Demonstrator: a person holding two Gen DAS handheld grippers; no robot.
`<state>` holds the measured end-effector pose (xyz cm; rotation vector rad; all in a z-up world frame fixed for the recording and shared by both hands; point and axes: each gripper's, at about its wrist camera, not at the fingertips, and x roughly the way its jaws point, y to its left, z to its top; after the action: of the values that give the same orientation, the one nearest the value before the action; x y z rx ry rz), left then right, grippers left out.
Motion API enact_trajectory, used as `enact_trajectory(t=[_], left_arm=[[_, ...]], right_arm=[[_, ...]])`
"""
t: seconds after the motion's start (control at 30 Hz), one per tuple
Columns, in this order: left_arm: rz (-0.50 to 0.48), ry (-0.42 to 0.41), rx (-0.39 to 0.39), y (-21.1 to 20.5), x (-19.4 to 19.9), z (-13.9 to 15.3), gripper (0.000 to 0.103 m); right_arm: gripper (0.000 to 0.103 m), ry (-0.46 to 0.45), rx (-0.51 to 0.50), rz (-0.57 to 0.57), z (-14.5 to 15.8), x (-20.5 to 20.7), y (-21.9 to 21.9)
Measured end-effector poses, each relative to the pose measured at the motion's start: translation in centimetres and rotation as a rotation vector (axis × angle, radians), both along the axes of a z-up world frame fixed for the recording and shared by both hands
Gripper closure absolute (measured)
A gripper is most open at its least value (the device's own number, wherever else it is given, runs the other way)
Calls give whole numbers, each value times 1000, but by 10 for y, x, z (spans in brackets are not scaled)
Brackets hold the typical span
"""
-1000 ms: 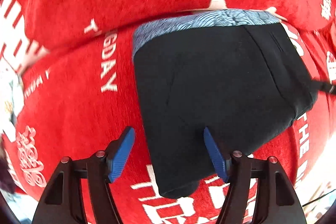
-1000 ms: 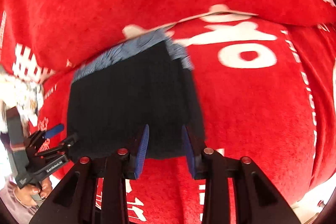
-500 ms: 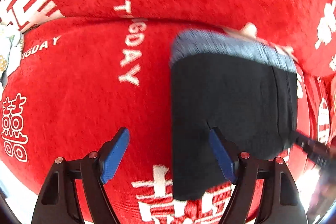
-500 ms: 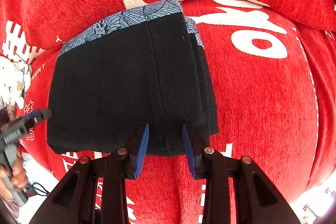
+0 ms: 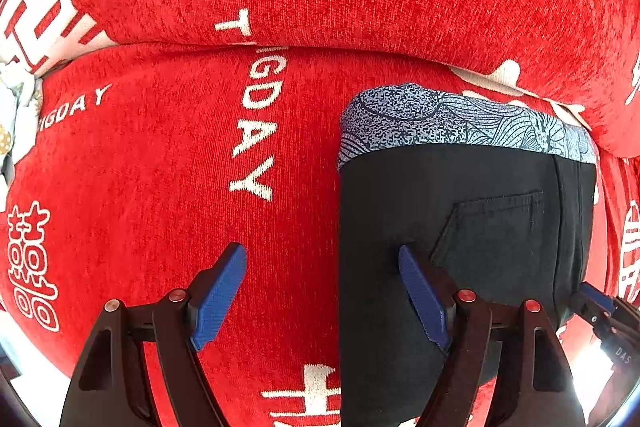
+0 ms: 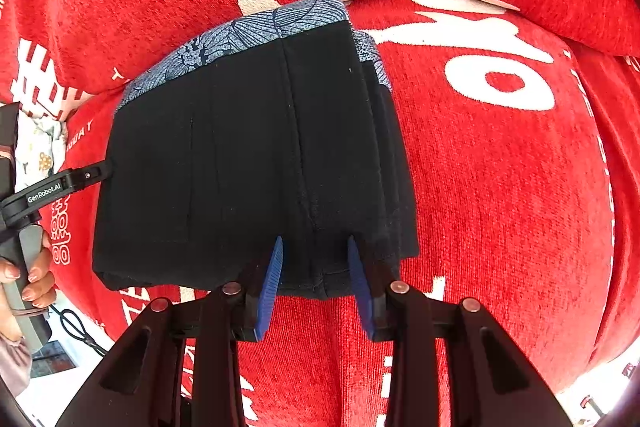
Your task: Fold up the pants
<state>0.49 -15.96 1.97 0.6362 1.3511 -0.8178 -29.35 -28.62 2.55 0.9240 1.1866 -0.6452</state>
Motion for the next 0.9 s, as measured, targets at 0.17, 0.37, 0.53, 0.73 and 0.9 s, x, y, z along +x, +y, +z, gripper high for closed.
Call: enact_trajectory(t=[0.17, 0.37, 0.53, 0.73, 0.9], left_arm=[[-8, -25, 11, -2, -6, 5, 16], [21, -35, 23, 4, -1, 2, 3], [13, -54, 33, 3, -2, 2, 1], [18, -48, 40, 2, -1, 1, 1], [14, -48, 49, 1, -1, 1, 1]], right_arm=[[64, -8, 5, 1, 0, -1, -2], [60, -20, 15, 0, 1, -1, -4], [51, -25, 10, 1, 6, 2, -6], [45, -34, 4, -15, 10, -5, -14], [30, -45, 18, -50, 11, -19, -26]])
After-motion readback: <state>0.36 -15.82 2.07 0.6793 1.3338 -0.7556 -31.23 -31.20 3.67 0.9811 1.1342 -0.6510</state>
